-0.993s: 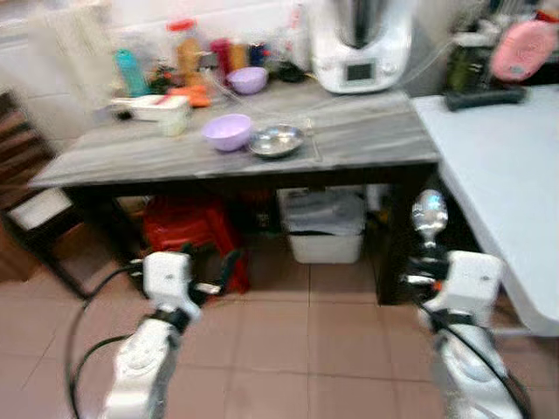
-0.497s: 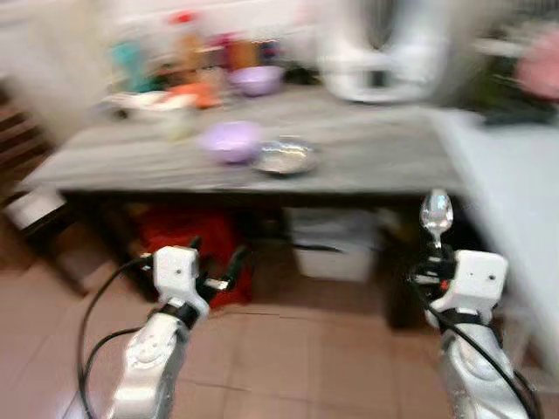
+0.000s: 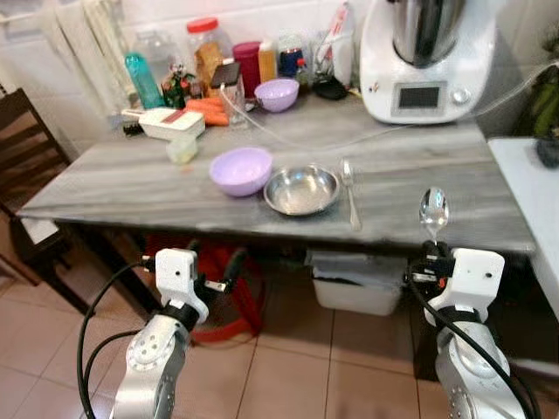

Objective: Setting the table

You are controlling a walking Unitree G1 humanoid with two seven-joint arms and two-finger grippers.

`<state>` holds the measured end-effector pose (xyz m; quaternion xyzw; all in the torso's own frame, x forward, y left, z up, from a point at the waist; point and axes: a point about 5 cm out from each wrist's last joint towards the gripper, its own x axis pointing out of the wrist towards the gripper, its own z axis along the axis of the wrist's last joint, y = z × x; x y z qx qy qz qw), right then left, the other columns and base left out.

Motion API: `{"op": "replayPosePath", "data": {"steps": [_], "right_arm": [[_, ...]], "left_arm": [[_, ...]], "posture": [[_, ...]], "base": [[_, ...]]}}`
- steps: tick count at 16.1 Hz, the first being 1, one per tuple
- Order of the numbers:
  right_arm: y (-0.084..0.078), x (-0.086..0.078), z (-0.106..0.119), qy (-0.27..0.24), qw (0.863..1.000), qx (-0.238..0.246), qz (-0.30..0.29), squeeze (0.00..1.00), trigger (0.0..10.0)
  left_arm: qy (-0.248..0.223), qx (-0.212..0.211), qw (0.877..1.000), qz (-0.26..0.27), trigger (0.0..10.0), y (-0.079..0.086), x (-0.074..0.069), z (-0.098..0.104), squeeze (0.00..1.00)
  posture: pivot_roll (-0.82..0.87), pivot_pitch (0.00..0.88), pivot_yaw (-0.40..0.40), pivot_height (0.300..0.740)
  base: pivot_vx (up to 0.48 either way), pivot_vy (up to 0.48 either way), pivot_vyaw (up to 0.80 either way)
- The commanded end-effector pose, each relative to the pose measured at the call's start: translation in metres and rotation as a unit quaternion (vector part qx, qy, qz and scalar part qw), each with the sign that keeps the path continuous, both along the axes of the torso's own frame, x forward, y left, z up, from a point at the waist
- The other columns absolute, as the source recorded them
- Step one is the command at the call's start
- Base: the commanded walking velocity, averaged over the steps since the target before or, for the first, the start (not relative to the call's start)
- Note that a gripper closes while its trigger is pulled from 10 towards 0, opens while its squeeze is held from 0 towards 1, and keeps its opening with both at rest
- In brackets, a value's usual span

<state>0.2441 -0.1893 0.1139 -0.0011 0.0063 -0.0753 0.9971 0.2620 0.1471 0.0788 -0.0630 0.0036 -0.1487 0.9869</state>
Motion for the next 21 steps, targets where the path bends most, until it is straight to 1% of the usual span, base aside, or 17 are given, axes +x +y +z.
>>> {"op": "replayPosePath", "data": {"steps": [1, 3, 5, 8, 12, 14, 16, 17, 18, 20, 21], "right_arm": [[0.008, 0.002, 0.002, -0.004, 1.000, 0.010, 0.010, 0.00, 10.0], [0.008, 0.003, 0.003, -0.004, 1.000, 0.009, 0.010, 0.00, 10.0], [0.008, 0.004, 0.003, -0.005, 1.000, 0.009, 0.012, 0.00, 10.0], [0.009, 0.005, 0.004, -0.005, 1.000, 0.007, 0.014, 0.00, 10.0], [0.006, 0.004, 0.003, -0.001, 1.000, 0.002, 0.010, 0.00, 10.0], [0.003, 0.003, 0.002, 0.006, 1.000, 0.003, 0.004, 0.00, 10.0], [-0.003, 0.004, 0.001, 0.014, 1.000, 0.000, -0.005, 0.00, 10.0], [-0.008, 0.005, 0.000, 0.025, 1.000, -0.007, -0.015, 0.00, 10.0], [-0.011, 0.005, -0.001, 0.030, 0.999, -0.010, -0.020, 0.00, 10.0], [-0.018, 0.005, -0.001, 0.039, 0.999, -0.016, -0.035, 0.00, 10.0], [-0.020, 0.006, -0.002, 0.044, 0.998, -0.015, -0.036, 0.00, 10.0]], "left_arm": [[-0.002, 0.009, 1.000, 0.006, 10.0, 0.008, 0.000, 0.002, 0.00], [0.000, 0.007, 1.000, 0.004, 10.0, 0.007, 0.000, 0.001, 0.00], [0.003, 0.006, 1.000, 0.002, 10.0, 0.006, -0.001, 0.000, 0.00], [0.007, 0.005, 1.000, 0.000, 10.0, 0.007, -0.003, -0.001, 0.00], [0.010, 0.024, 0.999, -0.029, 10.0, 0.012, -0.015, -0.005, 0.00], [0.012, 0.025, 0.999, -0.036, 10.0, 0.016, -0.019, -0.005, 0.00], [0.013, 0.022, 0.997, -0.074, 10.0, 0.016, -0.025, -0.004, 0.00], [0.015, 0.012, 0.994, -0.112, 10.0, 0.013, -0.030, -0.003, 0.00], [0.017, 0.006, 0.992, -0.128, 10.0, 0.011, -0.031, -0.002, 0.00], [0.021, 0.000, 0.984, -0.177, 10.0, 0.007, -0.036, 0.000, 0.00], [0.022, -0.002, 0.983, -0.184, 10.0, 0.007, -0.036, 0.001, 0.00]], "posture": [[-0.09, 0.000, 0.128, 0.740], [-0.09, 0.000, 0.126, 0.740], [-0.09, 0.000, 0.124, 0.740], [-0.09, 0.000, 0.118, 0.740], [-0.09, 0.000, 0.111, 0.740], [-0.09, 0.000, 0.110, 0.740], [-0.10, 0.000, 0.107, 0.740], [-0.10, 0.000, 0.103, 0.740], [-0.10, 0.000, 0.102, 0.740], [-0.10, 0.000, 0.102, 0.740], [-0.10, 0.000, 0.102, 0.740]], "base": [[0.480, 0.000, 0.00], [0.480, 0.000, -0.51], [0.448, 0.000, 0.00], [0.000, 0.000, 0.00], [0.000, 0.000, 0.00], [0.000, 0.000, 0.00], [0.000, 0.000, 0.00], [0.000, 0.000, 0.00], [0.000, 0.000, 0.00], [0.000, 0.000, 0.00], [0.000, 0.000, 0.00]]}}
